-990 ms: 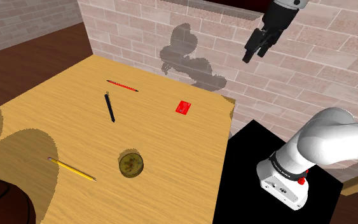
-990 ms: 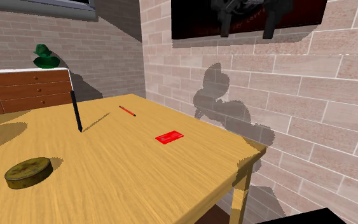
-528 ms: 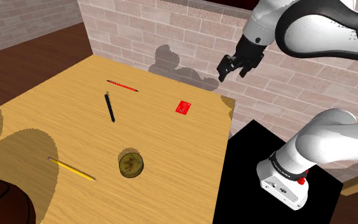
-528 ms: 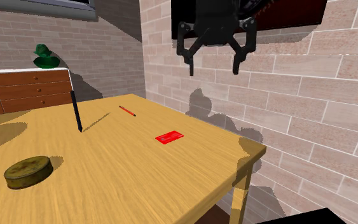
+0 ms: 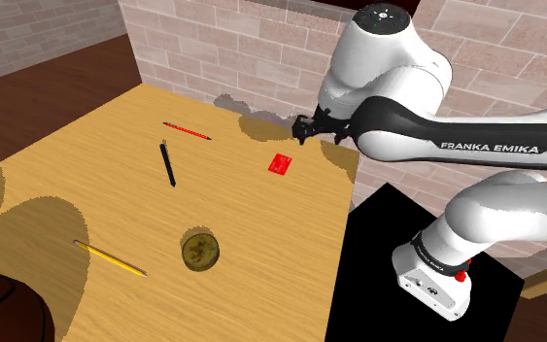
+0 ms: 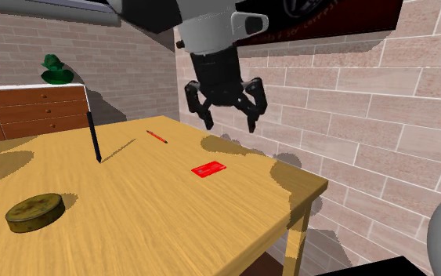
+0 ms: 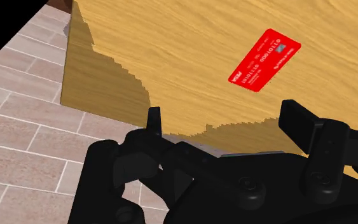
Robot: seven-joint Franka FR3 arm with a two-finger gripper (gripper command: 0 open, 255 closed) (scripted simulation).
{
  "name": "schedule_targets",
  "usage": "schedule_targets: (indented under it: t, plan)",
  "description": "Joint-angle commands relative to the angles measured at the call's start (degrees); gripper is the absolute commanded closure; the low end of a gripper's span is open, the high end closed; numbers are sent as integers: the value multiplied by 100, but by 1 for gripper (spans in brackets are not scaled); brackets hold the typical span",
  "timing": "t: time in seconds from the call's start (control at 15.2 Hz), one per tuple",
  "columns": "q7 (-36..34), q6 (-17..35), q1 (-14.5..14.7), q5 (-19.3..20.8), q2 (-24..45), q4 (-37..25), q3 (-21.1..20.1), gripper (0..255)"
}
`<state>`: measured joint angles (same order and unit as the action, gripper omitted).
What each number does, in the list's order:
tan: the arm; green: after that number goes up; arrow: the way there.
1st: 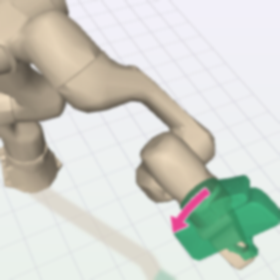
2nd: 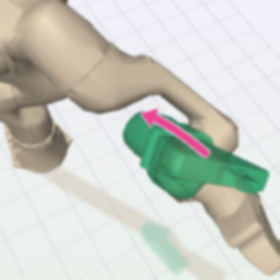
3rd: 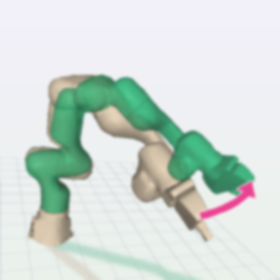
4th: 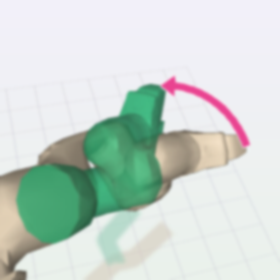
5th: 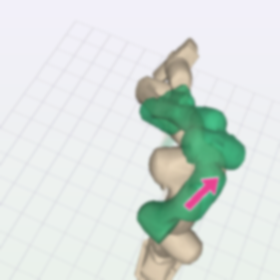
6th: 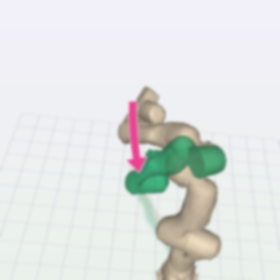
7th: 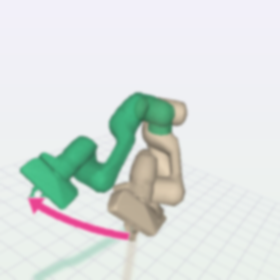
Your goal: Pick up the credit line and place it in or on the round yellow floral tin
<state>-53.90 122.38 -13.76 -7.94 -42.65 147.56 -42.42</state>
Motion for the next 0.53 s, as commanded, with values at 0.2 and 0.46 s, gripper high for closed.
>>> schedule_targets:
  t: [0.2,0.46]
  plan:
    - [-1958,738,-1524,529,826,-419,-1795,0]
    - [-3453,981,-3450,1085,1221,-1016,-3690,0]
